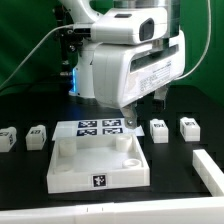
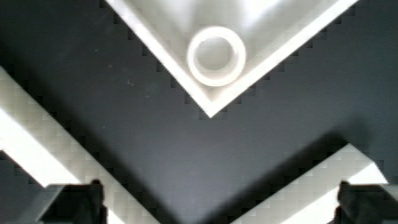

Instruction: Assemble one leg

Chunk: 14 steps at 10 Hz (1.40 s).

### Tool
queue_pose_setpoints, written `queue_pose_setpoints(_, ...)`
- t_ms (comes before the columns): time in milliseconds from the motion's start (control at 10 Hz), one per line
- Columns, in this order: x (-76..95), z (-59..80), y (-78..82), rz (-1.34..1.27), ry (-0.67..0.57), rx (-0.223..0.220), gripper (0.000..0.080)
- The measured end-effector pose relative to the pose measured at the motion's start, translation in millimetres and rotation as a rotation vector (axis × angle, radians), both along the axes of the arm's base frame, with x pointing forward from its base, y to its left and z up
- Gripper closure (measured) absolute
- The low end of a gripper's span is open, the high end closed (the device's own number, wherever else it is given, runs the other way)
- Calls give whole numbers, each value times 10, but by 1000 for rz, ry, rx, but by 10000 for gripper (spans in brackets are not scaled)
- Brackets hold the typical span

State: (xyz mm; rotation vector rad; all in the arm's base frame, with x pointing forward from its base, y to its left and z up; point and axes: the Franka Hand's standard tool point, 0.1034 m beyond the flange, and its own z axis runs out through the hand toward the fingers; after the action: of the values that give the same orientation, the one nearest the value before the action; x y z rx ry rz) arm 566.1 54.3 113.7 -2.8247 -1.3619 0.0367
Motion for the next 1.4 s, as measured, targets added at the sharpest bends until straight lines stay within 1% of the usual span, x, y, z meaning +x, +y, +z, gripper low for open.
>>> queue_pose_setpoints(1200,-10,-8,15,34,2,2,150)
queue_pose_setpoints(1300,-119,-65,-43,197,-20,6,150)
queue_pose_setpoints(1400,-413,-183,-185,340,-23,9,150)
